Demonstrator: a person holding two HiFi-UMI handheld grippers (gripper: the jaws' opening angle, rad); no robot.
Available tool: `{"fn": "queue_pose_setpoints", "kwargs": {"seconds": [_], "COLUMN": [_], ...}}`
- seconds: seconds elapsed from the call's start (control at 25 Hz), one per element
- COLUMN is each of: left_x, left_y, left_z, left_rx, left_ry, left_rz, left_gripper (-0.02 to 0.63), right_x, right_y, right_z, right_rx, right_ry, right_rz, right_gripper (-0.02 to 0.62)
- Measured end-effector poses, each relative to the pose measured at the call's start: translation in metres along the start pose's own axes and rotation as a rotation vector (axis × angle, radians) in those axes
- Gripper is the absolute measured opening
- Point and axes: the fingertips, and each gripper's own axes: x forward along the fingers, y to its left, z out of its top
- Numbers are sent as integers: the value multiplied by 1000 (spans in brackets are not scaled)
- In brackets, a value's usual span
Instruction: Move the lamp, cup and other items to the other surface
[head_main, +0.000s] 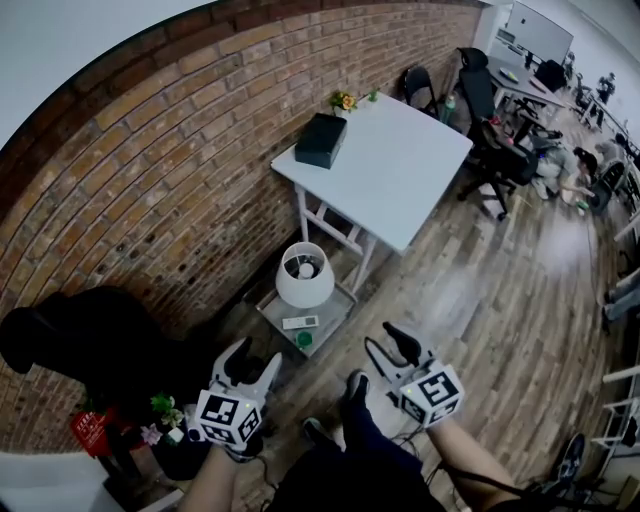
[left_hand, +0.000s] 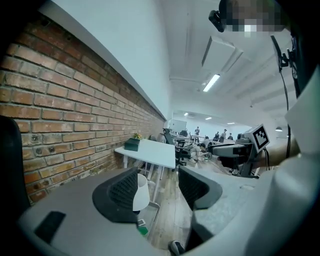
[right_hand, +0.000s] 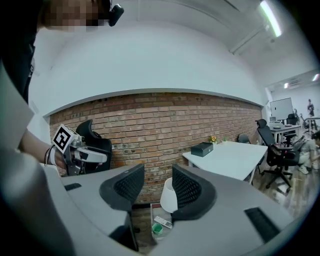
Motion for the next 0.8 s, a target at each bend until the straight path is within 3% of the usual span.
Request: {"fn": "queue_pose_setpoints", "kwargs": {"seconds": [0.8], "left_x": [128], "left_y": [38], "left_z": [4], "left_rx": [12], "left_ry": [153], "left_rz": [182], "left_gripper": [245], "right_x": [122], "right_y": [-117], "right_z": [-17], "right_rx": [51], "right_ry": [65], "right_rz": [258], "right_gripper": [190]}}
